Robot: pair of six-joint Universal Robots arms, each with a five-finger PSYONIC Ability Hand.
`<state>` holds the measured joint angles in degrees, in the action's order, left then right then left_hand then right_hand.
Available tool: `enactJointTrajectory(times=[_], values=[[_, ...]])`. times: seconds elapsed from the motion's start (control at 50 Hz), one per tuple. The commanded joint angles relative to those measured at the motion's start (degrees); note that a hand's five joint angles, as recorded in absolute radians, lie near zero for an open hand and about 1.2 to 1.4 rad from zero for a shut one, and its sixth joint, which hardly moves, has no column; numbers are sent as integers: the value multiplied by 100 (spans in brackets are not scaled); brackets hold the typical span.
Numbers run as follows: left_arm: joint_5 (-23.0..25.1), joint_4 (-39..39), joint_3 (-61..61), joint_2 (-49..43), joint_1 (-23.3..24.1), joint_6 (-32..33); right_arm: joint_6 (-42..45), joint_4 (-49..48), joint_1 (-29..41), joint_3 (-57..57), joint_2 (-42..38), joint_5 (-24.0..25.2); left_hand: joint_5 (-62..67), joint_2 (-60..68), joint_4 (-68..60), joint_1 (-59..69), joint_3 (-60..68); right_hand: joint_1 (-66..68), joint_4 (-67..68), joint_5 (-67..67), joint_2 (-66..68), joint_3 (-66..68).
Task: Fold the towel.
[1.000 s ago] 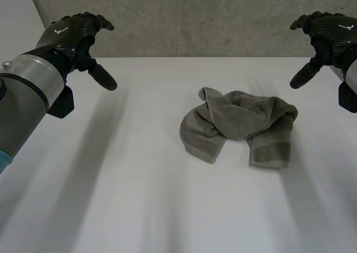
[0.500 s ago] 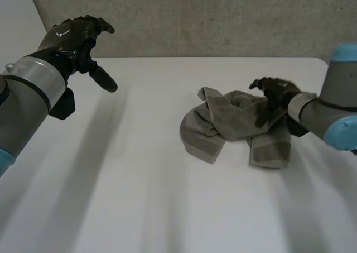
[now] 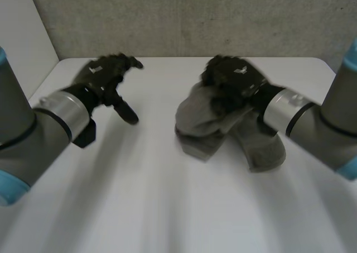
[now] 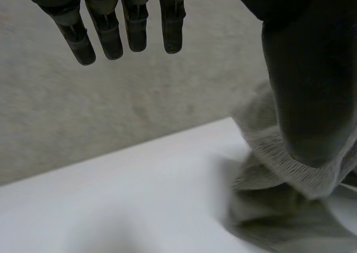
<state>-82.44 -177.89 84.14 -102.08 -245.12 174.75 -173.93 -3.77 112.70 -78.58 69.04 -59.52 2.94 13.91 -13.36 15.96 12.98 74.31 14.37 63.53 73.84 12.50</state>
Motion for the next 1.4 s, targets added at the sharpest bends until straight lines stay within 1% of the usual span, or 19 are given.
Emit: enactJointTrajectory(times=[0.02, 0.12, 0.16, 0.26, 0.42, 0.58, 0.72, 0.78, 0.8, 0.82, 0.84, 0.86, 0.88, 0.92, 0.96, 1.04, 1.14, 1.24, 1.4], values=[[378, -298, 558, -128, 61, 217, 271, 534, 499, -351, -240, 161, -273, -370, 336, -574, -298, -6307, -437, -6229, -6260, -250], [395, -386, 928, -277, 35, 807, 773, 940, 332, -394, -250, -341, -273, -370, 336, -574, -298, -6431, -437, -6353, -6384, -250], [395, -413, 1034, -321, 26, 991, 800, 983, 96, -569, 143, -560, -273, -370, 336, -574, -298, -6431, -437, -6353, -6384, -250], [395, -579, 1323, -584, -9, 1316, 729, 818, -440, -1280, 951, -561, -273, -370, 336, -574, -298, -6431, -437, -6353, -6384, -250], [448, -580, 1640, -638, -158, 1334, 1097, 334, -626, -2519, 1709, -438, -273, -370, 336, -574, -298, -6431, -437, -6353, -6384, -250], [562, -641, 1702, -664, -106, 1334, 2459, 192, -942, -2961, 1334, 72, -273, -370, 336, -574, -298, -6431, -437, -6353, -6384, -250], [536, -940, 1526, -1060, 245, 1343, 2575, 166, -890, -2706, 277, -95, -239, -336, 336, -541, -298, -6431, -437, -6353, -6384, -250], [439, -940, 1289, -1314, 492, 1343, 2566, 96, -899, -2592, 40, -279, -37, -134, 336, -339, -298, -5430, -437, -5352, -5383, -250], [396, -905, 1193, -1436, 552, 1343, 2566, 0, -899, -2513, -91, -357, 246, 149, 336, -56, -298, -4297, -437, -4219, -4251, -250], [395, -905, 1192, -1437, 553, 1343, 2566, -1, -899, -2513, -92, -358, 249, 152, 336, -53, -298, -4286, -437, -4208, -4239, -250], [361, -896, 1114, -1551, 597, 1351, 2558, -140, -890, -2443, -249, -410, 1081, 984, 336, 780, -298, -3104, -437, -3026, -3057, -250], [325, -896, 1052, -1621, 606, 1352, 2549, -298, -916, -2399, -363, -420, 2622, 2525, 336, 2320, -298, -1643, -437, -1565, -1596, -250], [325, -896, 1052, -1622, 606, 1352, 2549, -300, -916, -2398, -364, -420, 2637, 2540, 336, 2336, -298, -1628, -437, -1550, -1582, -250], [290, -887, 999, -1631, 597, 1352, 2549, -492, -925, -2337, -382, -446, 5986, 5889, 336, 5684, -298, 561, -437, 639, 608, -250], [281, -853, 990, -1605, 571, 1352, 2531, -484, -916, -2302, -339, -455, 6699, 6602, 336, 6397, -298, 569, -437, 647, 616, -250], [272, -676, 981, -1508, 562, 1343, 2364, -449, -899, -2284, 5, -464, 6706, 6609, 336, 6404, -298, 569, -437, 647, 616, -250], [334, -237, 1051, -585, 377, 1316, 1312, -72, -864, -2276, 1329, -201, 6706, 6609, 336, 6404, -298, 569, -437, 647, 616, -250], [343, 131, 1069, 511, 246, 1281, 880, 331, -864, -2100, 1989, 220, 6706, 6609, 336, 6404, -298, 569, -437, 647, 616, -250], [343, 378, 973, 1418, 140, 1281, 817, 1062, -934, -1591, 2431, 573, 6706, 6609, 336, 6404, -298, 569, -437, 647, 616, -250]])
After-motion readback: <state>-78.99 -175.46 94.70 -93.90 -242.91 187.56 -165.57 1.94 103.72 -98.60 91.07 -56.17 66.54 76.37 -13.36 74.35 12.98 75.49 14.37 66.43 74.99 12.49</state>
